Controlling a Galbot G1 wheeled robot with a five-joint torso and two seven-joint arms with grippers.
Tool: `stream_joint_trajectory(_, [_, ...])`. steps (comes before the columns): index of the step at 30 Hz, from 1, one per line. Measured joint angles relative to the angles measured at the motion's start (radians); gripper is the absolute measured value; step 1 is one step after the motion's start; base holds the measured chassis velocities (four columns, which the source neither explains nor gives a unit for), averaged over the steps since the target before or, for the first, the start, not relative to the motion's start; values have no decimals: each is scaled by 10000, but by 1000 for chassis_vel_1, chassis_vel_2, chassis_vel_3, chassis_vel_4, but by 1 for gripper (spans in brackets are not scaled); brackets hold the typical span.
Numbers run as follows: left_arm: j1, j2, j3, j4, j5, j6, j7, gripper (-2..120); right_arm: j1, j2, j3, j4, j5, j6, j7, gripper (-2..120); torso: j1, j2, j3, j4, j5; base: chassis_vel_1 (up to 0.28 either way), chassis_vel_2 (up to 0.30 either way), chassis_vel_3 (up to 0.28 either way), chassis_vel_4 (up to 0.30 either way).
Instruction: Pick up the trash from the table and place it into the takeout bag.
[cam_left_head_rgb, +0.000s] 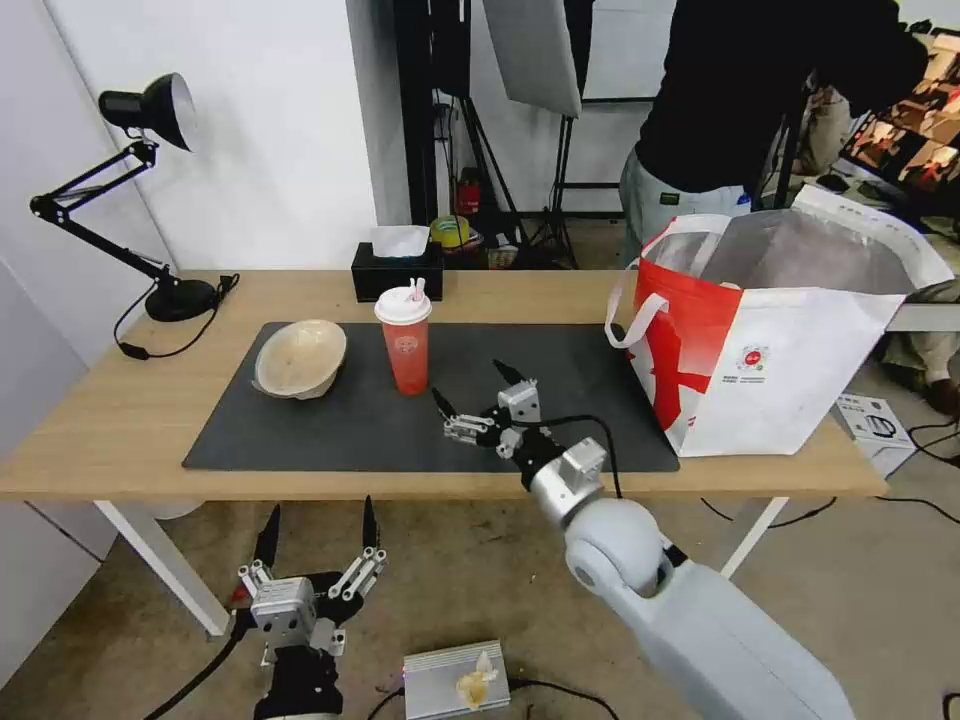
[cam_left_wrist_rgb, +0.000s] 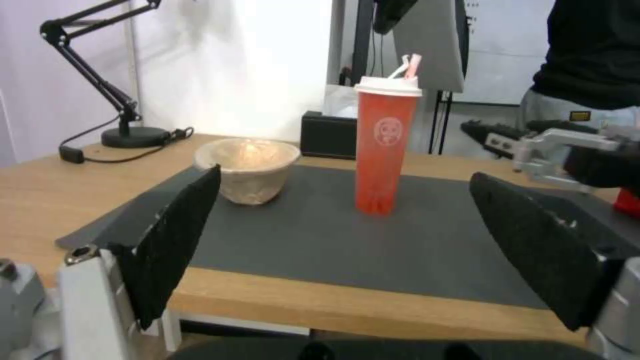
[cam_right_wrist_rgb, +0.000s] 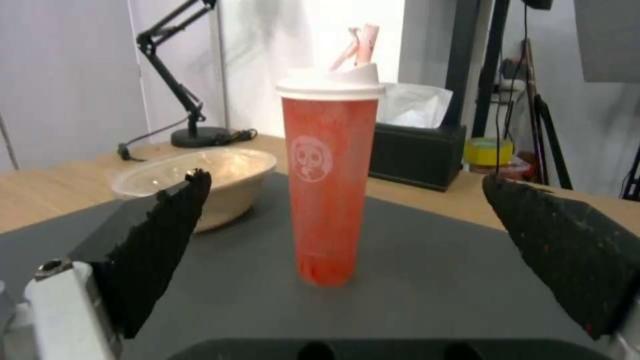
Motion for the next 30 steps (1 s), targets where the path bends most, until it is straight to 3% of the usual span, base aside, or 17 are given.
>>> stream_joint_trajectory(30, [-331, 8, -36, 362, -235, 40, -21, 100, 2480, 1939, -771, -3317, -15, 106, 17, 100, 0, 0, 1, 0, 1, 0, 0, 0, 0])
